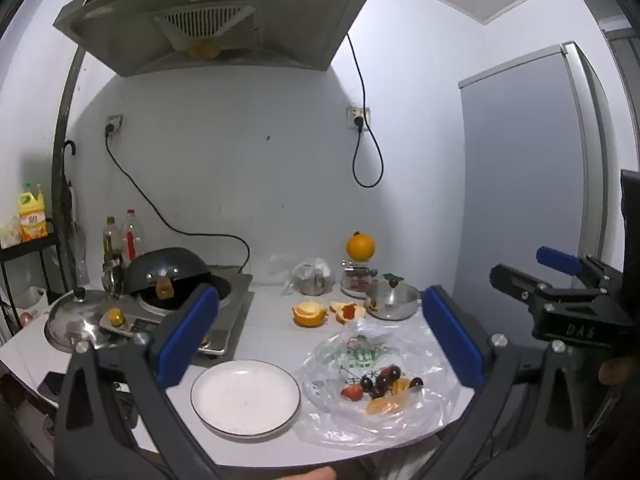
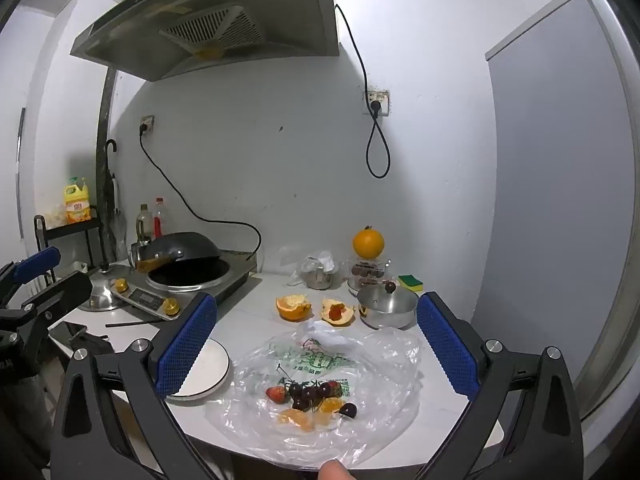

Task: Organize fruits

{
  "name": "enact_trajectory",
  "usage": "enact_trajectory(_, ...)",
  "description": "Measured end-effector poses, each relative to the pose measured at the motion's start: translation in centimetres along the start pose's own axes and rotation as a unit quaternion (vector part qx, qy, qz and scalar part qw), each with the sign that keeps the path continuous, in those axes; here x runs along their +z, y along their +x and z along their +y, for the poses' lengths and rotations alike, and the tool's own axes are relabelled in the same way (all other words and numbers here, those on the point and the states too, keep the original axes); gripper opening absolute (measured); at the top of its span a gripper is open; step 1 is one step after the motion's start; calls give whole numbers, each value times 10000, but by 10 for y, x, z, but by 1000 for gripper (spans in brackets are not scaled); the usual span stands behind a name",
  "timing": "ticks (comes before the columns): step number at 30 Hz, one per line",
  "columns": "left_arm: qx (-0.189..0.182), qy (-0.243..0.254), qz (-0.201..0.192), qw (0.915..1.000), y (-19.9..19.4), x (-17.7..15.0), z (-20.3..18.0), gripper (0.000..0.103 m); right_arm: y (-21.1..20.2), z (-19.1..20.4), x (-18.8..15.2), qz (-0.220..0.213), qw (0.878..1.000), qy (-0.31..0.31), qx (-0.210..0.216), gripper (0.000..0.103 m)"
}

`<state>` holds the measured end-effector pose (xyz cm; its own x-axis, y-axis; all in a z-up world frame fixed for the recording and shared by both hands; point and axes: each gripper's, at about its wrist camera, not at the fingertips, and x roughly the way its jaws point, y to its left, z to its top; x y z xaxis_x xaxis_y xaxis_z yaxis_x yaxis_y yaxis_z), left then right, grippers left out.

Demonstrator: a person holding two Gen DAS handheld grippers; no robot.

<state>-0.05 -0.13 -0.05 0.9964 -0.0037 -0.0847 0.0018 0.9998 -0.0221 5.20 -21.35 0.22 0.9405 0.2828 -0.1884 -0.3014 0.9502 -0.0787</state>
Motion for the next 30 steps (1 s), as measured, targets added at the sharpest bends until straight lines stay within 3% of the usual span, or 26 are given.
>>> enact_trajectory(3, -25, -8, 20, 10000, -7, -2, -5, 103, 0, -1, 0, -47, 10000, 21, 6, 102)
enact_trajectory(5, 22, -119, 263, 9996, 1, 0, -6, 103, 0, 0, -1, -49, 10000, 22, 11, 102)
enact_trajectory(30, -6, -181, 98, 9998, 0, -2, 4, 103, 1, 3, -1, 19, 9999, 105, 68, 102)
